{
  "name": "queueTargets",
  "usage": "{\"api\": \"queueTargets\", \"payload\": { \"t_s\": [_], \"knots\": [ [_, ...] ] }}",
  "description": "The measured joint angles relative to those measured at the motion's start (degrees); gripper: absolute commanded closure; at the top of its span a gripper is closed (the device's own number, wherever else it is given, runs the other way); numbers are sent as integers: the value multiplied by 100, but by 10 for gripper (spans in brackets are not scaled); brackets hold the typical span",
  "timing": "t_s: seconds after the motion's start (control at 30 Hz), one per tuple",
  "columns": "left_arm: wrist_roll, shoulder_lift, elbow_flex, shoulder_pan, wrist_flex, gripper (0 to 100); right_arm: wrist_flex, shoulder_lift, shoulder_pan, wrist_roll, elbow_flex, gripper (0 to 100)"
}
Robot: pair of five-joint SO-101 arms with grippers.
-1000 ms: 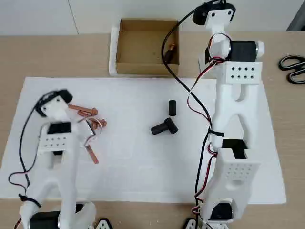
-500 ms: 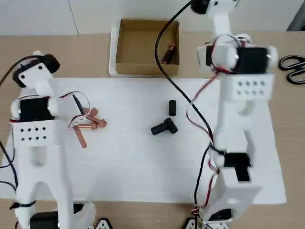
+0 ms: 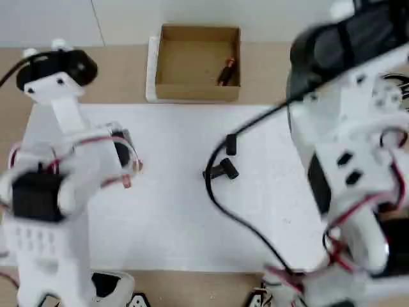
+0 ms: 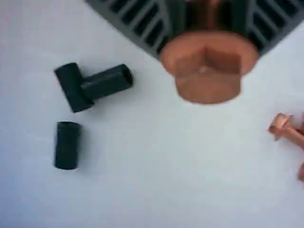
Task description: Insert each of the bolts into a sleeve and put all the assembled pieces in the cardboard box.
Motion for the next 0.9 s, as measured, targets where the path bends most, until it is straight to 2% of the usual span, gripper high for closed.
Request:
{"api": "queueTargets", "payload": {
  "t_s": [0.3,0.5,0.67,0.9],
  "knots": [
    [0,-598,396,176,-132,994,-44,-2154,-9,0,3297,995],
    [229,-607,1380,176,-1477,994,-695,-2312,-9,-343,5275,995],
    [378,-607,1960,176,-2664,994,-1336,-2338,-501,-633,6400,995],
    [378,-607,2330,185,-3112,994,-1820,-2338,-800,-686,7121,995]
  ]
}}
